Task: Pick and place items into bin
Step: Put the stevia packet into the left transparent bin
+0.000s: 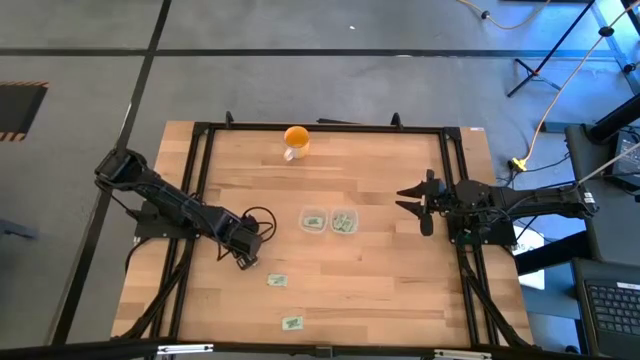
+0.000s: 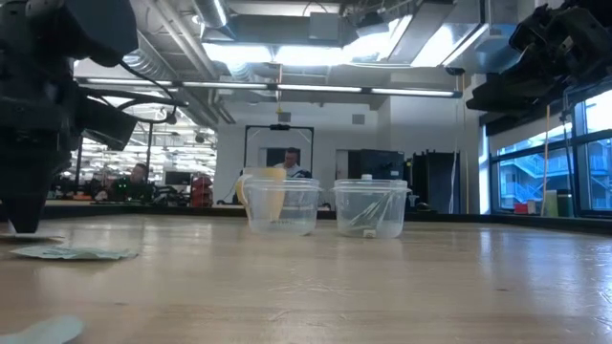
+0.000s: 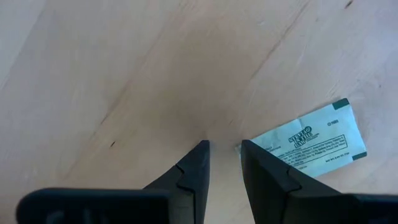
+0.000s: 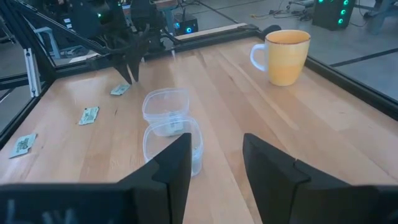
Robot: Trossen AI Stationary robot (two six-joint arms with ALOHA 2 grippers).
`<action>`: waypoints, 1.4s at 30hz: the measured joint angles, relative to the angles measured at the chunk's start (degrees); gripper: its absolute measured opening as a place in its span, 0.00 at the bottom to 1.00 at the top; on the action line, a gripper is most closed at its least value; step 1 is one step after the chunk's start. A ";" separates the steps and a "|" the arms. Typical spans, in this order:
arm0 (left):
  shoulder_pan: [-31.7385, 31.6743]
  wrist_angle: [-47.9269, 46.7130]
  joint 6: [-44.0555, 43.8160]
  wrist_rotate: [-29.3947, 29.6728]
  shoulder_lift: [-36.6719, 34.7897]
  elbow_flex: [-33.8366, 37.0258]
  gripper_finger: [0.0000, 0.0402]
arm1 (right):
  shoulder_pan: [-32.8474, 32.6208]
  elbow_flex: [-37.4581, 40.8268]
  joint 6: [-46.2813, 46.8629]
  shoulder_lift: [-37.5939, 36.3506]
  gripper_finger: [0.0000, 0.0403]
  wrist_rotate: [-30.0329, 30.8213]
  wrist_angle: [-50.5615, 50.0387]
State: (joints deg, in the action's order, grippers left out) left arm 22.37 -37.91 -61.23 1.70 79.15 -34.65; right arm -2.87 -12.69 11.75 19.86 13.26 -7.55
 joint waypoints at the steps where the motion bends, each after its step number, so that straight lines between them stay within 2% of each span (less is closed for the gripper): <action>1: 0.00 0.44 0.02 -0.09 -0.47 0.15 0.22 | 0.00 0.00 0.00 0.00 0.37 0.00 -0.01; 8: 0.02 3.67 1.49 -0.37 -2.99 -0.03 0.22 | 0.00 0.00 0.00 -0.02 0.37 0.00 -0.02; 24: 0.02 4.66 1.92 -0.44 -2.07 0.78 0.21 | 0.01 0.00 0.00 0.00 0.37 0.00 -0.04; 34: 0.02 4.69 2.28 -3.22 -1.83 0.78 0.21 | 0.02 0.00 0.00 -0.01 0.37 0.00 -0.04; 42: 0.02 5.33 2.46 -3.40 1.10 0.52 0.21 | 0.02 0.00 -0.02 -0.02 0.37 0.00 -0.07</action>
State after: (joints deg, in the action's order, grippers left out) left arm 22.39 -32.58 -58.77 -1.70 80.25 -34.13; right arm -2.85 -12.69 11.73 19.84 13.26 -7.62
